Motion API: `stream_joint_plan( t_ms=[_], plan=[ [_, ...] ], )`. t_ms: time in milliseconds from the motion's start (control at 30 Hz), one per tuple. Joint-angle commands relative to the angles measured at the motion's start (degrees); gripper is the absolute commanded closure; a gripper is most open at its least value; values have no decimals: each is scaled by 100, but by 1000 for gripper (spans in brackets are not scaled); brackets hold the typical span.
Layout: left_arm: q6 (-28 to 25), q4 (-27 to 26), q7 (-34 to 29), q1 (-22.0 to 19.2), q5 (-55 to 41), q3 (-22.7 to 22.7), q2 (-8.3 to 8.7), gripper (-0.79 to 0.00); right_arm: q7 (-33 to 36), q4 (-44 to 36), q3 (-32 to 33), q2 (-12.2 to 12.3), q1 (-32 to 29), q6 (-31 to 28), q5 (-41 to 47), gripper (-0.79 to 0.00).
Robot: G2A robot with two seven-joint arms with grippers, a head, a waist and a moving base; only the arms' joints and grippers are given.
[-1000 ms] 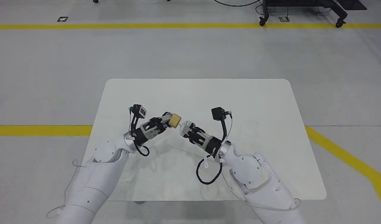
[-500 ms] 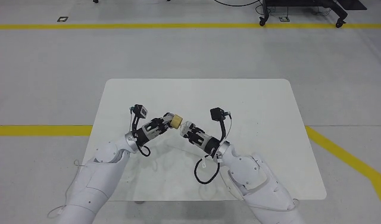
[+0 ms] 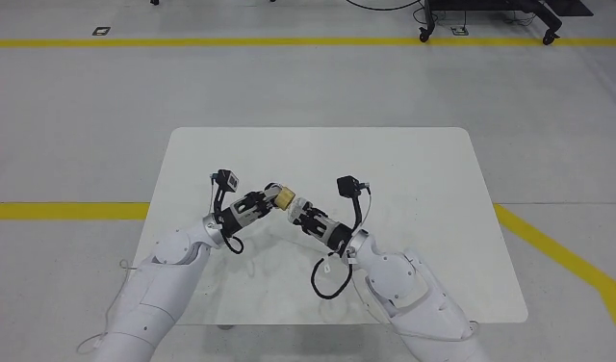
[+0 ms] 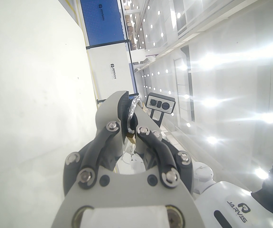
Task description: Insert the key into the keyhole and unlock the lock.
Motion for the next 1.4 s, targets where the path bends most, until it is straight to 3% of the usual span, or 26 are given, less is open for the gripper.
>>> stream_joint_plan(
  t_ms=[0,33,133,467,533,667,700,1233,1267,1300,1333,1367],
  plan=[
    [6,1,13,1,2,-4,-1,0,4,16,-3,-7,11,-2,10,-58],
    [2,0,20,3,0,-7,-2,0,5,22,-3,-10,15,-4,10,-203],
    [8,4,23,7,-17,-21,-2,0,-3,30,15,-16,19,-24,25,-262],
    [23,6,51,13,-25,-44,-8,0,7,-5,148,-12,-63,-86,57,-259],
    [22,10,63,15,-30,-51,-9,0,14,-20,175,-10,-81,-99,63,-243],
    [17,8,76,15,-9,-55,-11,0,21,-42,225,-7,-120,-104,74,-105],
    [16,11,84,13,3,-58,-10,0,26,-48,231,-7,-126,-104,72,0],
    [30,-27,79,19,75,-51,-18,0,70,53,148,-57,-22,-74,73,-3],
    [24,-30,80,20,69,-58,-18,0,63,61,154,-60,-24,-75,105,-256],
    [9,-33,82,24,53,-70,-17,0,65,62,168,-61,-31,-86,143,-653],
    [-2,-34,86,29,32,-87,-15,0,72,57,196,-59,-46,-98,179,-785],
    [-9,-38,88,33,6,-107,-13,0,78,41,237,-54,-73,-117,225,-785]
  ],
)
